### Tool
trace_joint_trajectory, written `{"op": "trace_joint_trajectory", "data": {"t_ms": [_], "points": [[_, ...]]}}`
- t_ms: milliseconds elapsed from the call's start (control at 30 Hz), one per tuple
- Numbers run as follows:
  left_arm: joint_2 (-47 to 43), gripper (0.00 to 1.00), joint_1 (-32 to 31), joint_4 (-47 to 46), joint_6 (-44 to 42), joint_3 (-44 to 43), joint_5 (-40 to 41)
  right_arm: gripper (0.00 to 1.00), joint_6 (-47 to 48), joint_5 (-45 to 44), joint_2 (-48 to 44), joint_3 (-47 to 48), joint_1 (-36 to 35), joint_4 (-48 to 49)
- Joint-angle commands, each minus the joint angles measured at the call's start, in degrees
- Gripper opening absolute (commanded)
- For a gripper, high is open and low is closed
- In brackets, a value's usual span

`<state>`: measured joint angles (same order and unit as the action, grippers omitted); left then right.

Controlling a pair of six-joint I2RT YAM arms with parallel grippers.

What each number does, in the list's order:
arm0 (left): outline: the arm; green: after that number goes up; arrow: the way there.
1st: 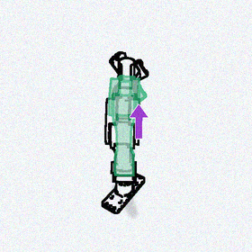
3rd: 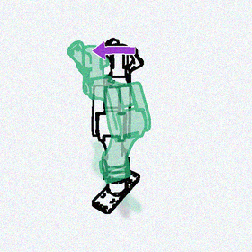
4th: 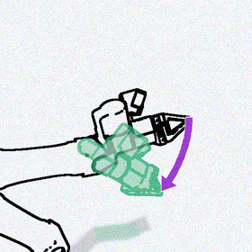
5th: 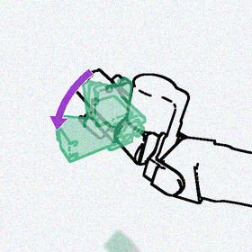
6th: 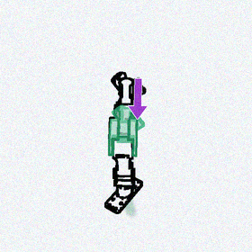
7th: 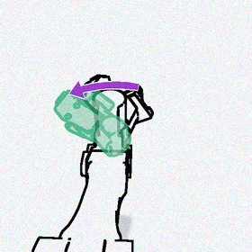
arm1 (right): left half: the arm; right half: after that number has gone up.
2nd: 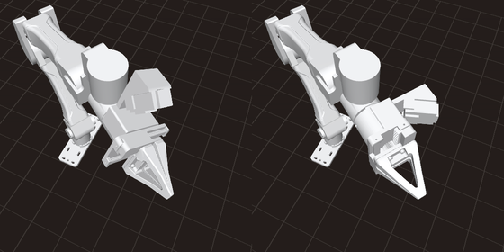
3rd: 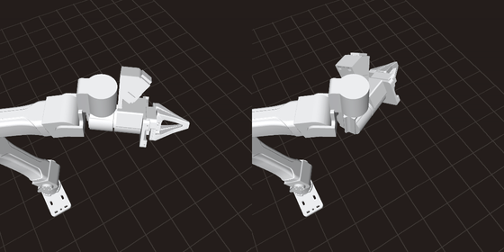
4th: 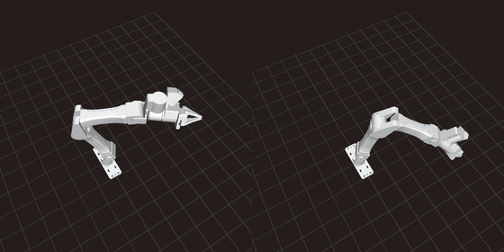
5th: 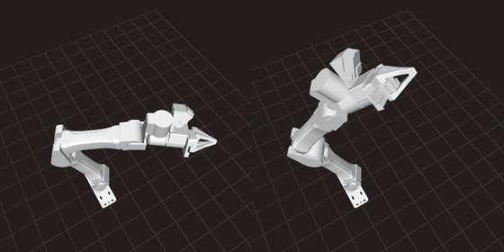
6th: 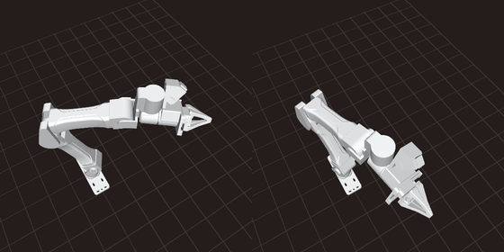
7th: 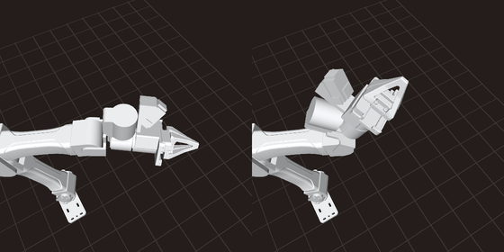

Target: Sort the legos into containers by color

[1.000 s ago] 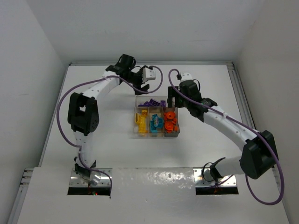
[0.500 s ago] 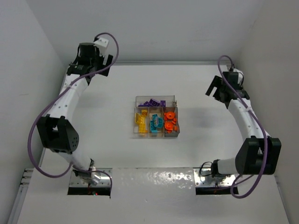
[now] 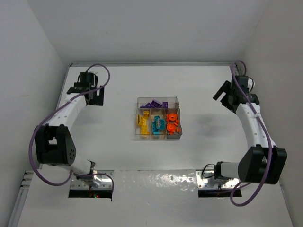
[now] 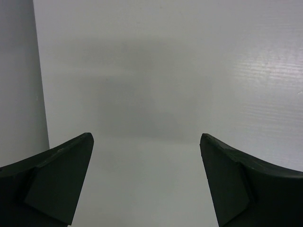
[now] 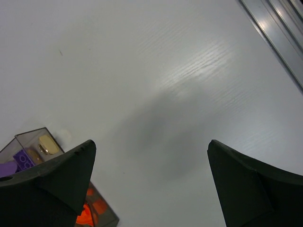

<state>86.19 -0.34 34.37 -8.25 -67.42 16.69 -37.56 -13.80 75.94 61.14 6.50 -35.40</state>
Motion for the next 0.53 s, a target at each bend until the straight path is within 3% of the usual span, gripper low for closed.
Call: {"op": "trace_joint_trajectory", "data": {"t_ms": [0, 500], "points": [[-6.29, 0.94, -0.28, -4.31, 1.22, 2.54, 0.45, 0.99, -3.84, -3.07, -6.4, -1.72, 0.09, -0.2], [-9.46, 0.93, -0.36, -5.19, 2.8, 4.93, -9.3, 0.99, -3.31, -4.74, -15.65, -2.96, 0.09, -5.3]]}}
